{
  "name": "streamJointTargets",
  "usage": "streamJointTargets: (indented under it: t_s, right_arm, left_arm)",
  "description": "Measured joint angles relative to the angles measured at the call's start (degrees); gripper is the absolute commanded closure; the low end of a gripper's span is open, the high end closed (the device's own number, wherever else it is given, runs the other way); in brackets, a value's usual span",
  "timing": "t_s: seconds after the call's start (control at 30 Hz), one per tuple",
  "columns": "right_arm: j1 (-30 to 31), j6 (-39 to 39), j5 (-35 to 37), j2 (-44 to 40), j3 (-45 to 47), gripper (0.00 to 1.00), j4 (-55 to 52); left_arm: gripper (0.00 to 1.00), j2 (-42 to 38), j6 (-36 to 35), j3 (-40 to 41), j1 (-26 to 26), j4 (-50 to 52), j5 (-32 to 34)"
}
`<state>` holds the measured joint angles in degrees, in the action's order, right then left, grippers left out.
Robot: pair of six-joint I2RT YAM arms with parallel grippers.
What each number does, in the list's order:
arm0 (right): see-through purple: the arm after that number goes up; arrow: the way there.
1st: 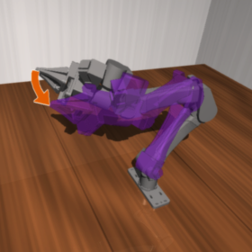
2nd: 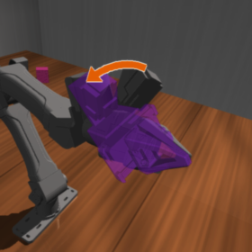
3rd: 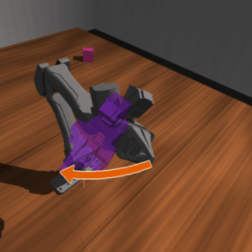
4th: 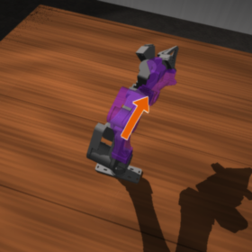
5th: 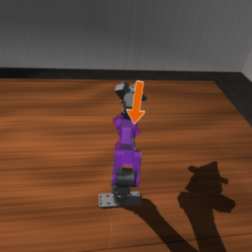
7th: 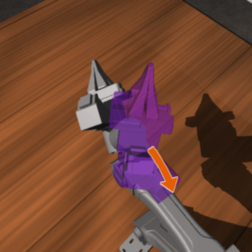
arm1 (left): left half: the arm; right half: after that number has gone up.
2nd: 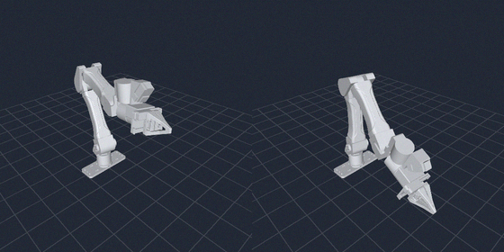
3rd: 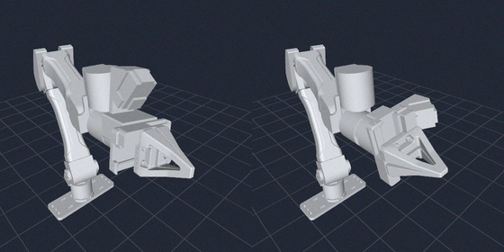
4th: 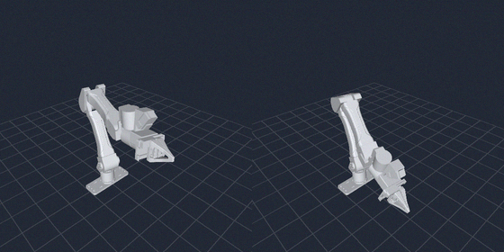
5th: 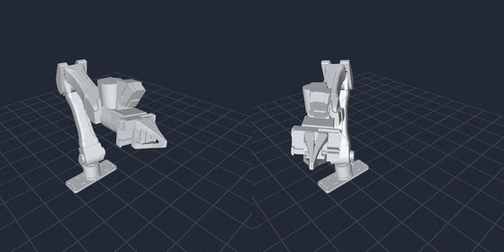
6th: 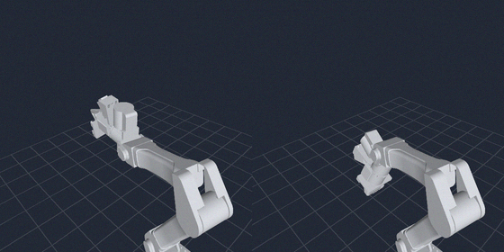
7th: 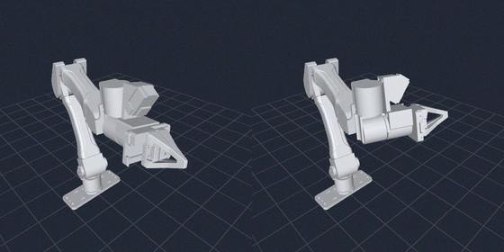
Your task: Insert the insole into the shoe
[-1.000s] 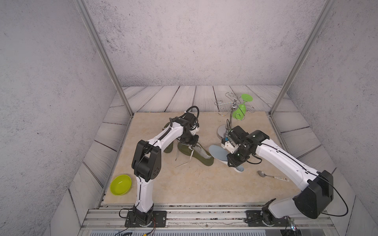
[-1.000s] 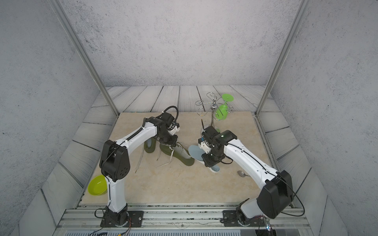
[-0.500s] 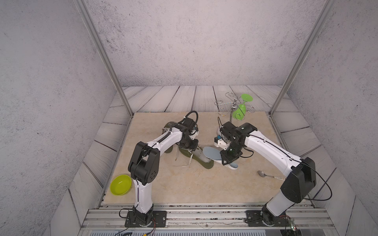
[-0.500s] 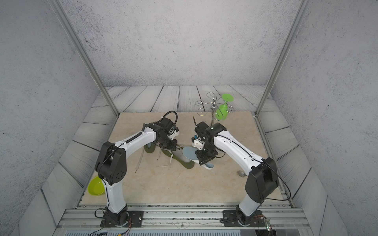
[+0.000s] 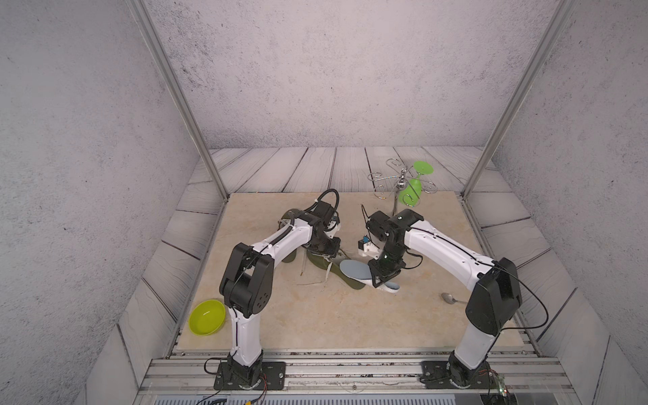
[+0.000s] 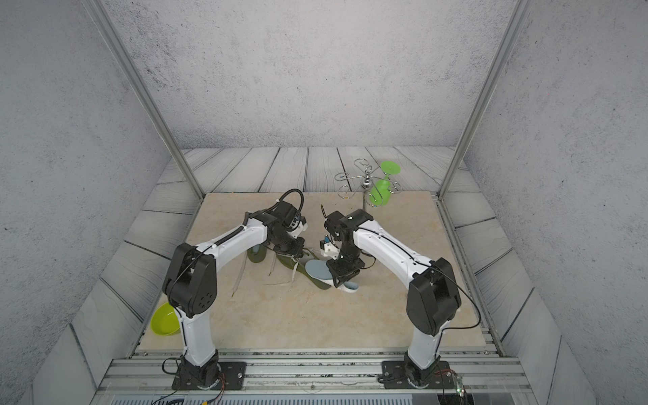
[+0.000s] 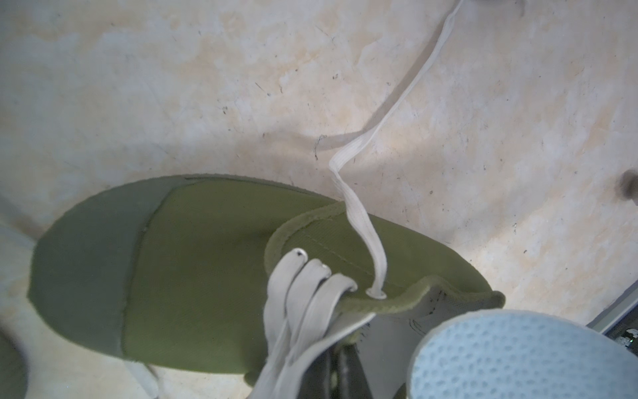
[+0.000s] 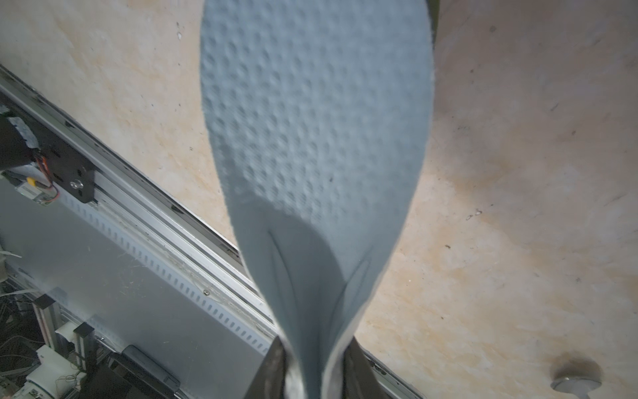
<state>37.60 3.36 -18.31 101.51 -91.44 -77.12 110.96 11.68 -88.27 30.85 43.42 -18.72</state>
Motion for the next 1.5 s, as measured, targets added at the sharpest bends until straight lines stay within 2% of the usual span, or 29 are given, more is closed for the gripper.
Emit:
streamJointTargets:
  t_s: [0.3,0.67,0.9,1.23,1.5]
  right_arm:
    - [-0.02,1.01,-3.21,4.85,-1.75,0.73,-0.96]
    - [-0.61,4.11,-2.1,6.88,-6.73,0.74,-2.19]
    - [-0.66,4.81,-0.17,8.5,-7.93,0.74,-2.49]
    - [-0.37,0.85,2.21,10.21,-12.87,0.75,-2.62]
    - [-0.33,-4.55,6.58,11.52,-11.34,0.79,-0.35]
  left_arm:
    - [1.0,-0.85,0.13,0.98,2.08,-0.52,2.08]
    - [1.0,-2.16,0.13,1.79,2.45,-0.61,3.28]
    - [1.0,-2.16,0.17,2.16,2.45,-1.92,1.75]
    - [1.0,-2.05,-0.48,1.84,2.4,-2.16,-0.7]
    - [1.0,-0.07,-1.92,0.63,0.7,-2.12,-5.64]
